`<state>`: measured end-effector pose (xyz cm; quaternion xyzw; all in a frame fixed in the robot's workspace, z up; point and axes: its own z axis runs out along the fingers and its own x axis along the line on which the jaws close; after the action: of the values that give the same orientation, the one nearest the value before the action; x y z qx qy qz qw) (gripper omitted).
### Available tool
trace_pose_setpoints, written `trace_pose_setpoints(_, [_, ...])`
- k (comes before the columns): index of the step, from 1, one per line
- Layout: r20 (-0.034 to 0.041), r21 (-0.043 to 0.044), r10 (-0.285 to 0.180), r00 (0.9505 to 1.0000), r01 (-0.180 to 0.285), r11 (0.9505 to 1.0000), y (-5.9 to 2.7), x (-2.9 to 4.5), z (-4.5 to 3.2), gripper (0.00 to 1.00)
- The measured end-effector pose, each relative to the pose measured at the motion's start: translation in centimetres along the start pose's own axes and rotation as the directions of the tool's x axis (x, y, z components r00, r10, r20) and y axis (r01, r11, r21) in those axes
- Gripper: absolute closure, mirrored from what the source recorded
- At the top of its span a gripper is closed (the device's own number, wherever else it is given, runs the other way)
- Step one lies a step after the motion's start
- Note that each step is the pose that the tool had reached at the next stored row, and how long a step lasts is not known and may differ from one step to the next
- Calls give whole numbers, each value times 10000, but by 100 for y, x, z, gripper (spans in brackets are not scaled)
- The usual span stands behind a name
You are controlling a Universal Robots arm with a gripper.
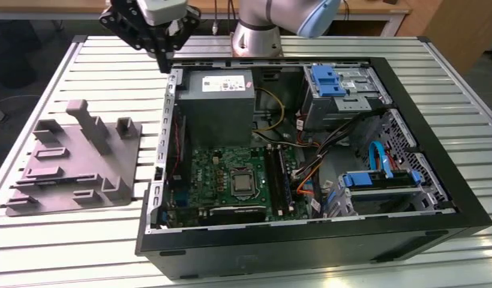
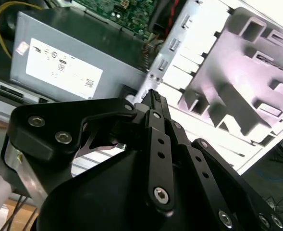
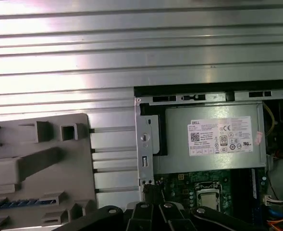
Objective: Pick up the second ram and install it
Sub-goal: 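Reach for the second ram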
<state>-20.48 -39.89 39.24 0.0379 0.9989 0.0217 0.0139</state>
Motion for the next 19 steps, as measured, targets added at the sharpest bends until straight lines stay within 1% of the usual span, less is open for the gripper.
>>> trace_pose_setpoints(4, [7,-2,-1,10000,1,10000,-13,174,-3,90])
trace_pose_setpoints(8, [6,0,-1,10000,1,10000,-23,299,-6,90])
trace_pose_setpoints(12, [7,-1,-1,10000,1,10000,-34,447,-5,90])
trace_pose_setpoints(16, [7,-1,0,10000,0,10000,-50,623,-4,90])
trace_pose_setpoints(19, [6,0,-1,10000,1,10000,-81,757,-5,90])
